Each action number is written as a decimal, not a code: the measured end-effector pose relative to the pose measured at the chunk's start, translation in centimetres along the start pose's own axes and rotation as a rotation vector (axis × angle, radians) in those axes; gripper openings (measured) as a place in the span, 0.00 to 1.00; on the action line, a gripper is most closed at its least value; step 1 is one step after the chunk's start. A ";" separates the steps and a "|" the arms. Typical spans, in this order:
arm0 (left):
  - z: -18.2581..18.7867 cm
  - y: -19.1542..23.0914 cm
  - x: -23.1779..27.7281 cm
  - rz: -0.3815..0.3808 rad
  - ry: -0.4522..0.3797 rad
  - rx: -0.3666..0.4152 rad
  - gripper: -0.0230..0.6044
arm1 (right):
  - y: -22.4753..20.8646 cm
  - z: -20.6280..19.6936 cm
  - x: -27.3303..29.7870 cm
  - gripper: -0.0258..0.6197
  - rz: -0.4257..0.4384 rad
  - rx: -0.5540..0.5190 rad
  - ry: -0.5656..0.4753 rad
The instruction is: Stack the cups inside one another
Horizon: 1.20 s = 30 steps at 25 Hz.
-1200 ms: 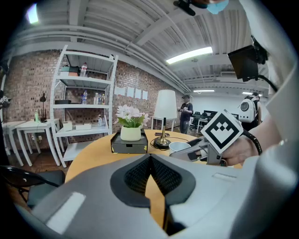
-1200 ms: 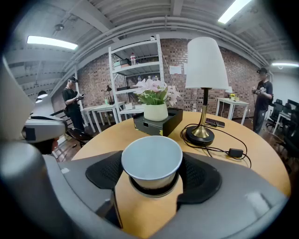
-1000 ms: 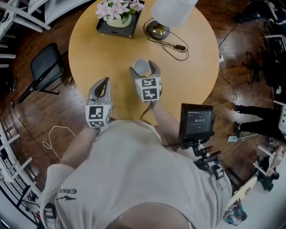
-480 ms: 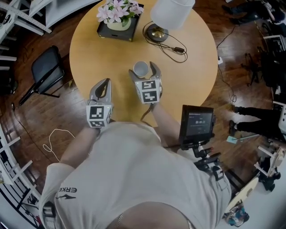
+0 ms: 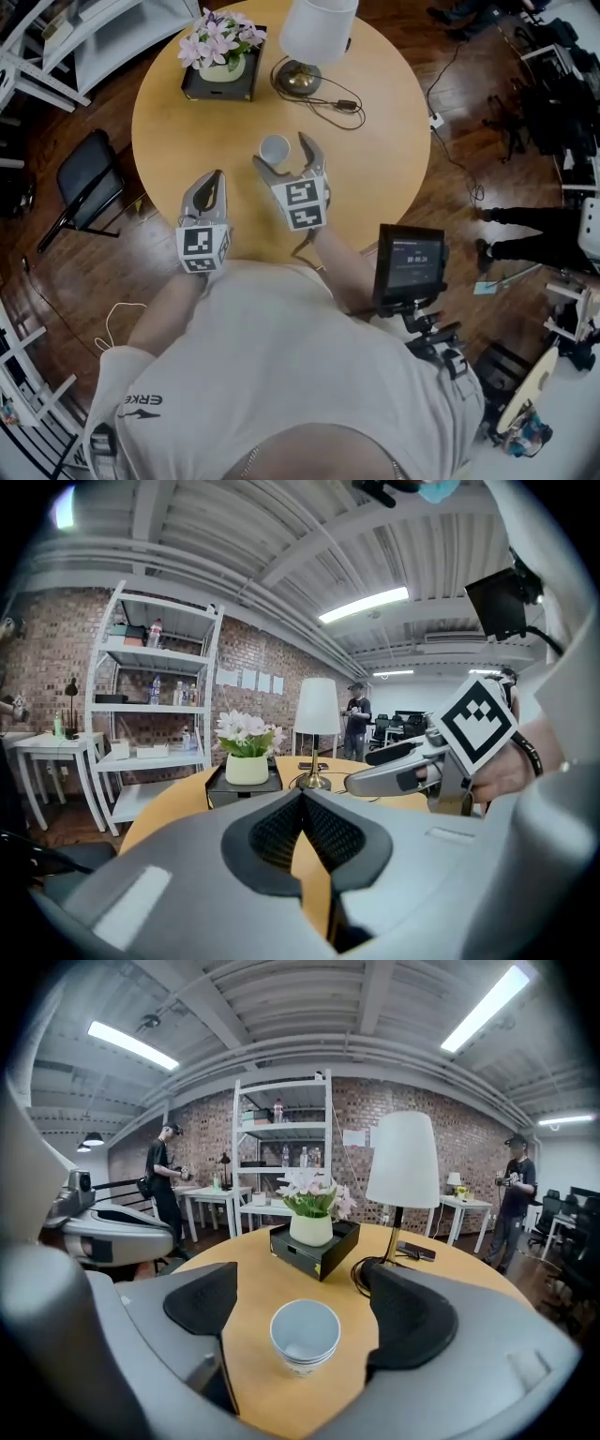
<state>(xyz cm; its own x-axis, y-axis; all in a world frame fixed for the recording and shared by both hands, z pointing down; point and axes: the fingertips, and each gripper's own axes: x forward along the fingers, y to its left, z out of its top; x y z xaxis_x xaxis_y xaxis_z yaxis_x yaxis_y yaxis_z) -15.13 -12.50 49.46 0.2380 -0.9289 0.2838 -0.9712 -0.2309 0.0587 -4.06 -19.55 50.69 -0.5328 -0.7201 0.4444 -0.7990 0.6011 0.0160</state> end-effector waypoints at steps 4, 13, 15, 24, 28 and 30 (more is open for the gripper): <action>1.2 -0.8 -0.2 -0.021 -0.038 0.000 0.04 | 0.1 2.5 -2.8 0.74 -0.011 0.011 -0.109; 3.8 -2.6 -1.4 -0.066 -0.132 0.022 0.04 | 0.6 5.2 -9.7 0.56 -0.080 0.044 -0.276; 4.5 -2.9 -1.7 -0.074 -0.151 0.014 0.04 | 0.3 5.8 -11.5 0.45 -0.116 0.063 -0.320; 7.3 -5.1 -3.2 -0.142 -0.228 0.005 0.04 | -0.6 6.5 -16.7 0.20 -0.253 0.107 -0.386; 7.4 -6.2 -3.9 -0.183 -0.233 0.013 0.04 | -0.3 5.9 -18.0 0.10 -0.293 0.118 -0.379; 7.4 -6.6 -4.2 -0.203 -0.236 0.019 0.04 | 0.0 5.8 -18.4 0.07 -0.309 0.123 -0.379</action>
<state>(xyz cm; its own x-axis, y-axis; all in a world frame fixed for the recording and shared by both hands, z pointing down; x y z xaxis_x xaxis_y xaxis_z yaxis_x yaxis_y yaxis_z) -9.62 -9.20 40.80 0.4251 -0.9044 0.0377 -0.9038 -0.4218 0.0728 4.18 -8.28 37.33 -0.3116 -0.9470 0.0786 -0.9502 0.3110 -0.0201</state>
